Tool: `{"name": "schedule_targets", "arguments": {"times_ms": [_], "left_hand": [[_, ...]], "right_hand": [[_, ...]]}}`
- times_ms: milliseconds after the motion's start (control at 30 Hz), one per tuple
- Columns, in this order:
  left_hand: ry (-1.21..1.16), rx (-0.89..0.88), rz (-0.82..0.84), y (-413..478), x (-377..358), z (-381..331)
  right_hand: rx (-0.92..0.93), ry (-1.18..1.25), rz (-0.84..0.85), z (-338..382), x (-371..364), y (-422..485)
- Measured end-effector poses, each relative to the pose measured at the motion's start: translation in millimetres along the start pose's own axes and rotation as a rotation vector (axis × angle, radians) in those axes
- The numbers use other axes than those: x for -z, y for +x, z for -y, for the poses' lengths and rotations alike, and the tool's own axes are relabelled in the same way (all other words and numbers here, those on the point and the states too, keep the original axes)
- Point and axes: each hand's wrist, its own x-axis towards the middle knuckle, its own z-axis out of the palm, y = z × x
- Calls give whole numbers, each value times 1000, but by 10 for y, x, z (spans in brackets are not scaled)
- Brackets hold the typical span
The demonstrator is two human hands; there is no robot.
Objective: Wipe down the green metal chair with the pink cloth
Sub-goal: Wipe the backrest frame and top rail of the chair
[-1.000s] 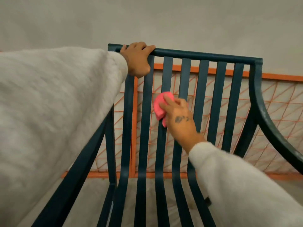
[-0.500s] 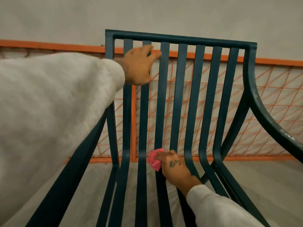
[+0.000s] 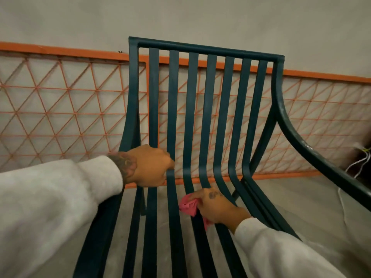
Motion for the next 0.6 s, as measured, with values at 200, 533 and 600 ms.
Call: {"name": "schedule_targets", "arguments": {"times_ms": [200, 533, 600], "left_hand": [[-91, -23, -46, -255, 113, -273], [-157, -99, -109, -409, 68, -513], [-194, -113, -66, -426, 39, -518]], "right_hand": [[-112, 272, -119, 160, 228, -765], [-235, 797, -538, 551, 560, -1897], [-251, 774, -575, 627, 491, -2068]]}}
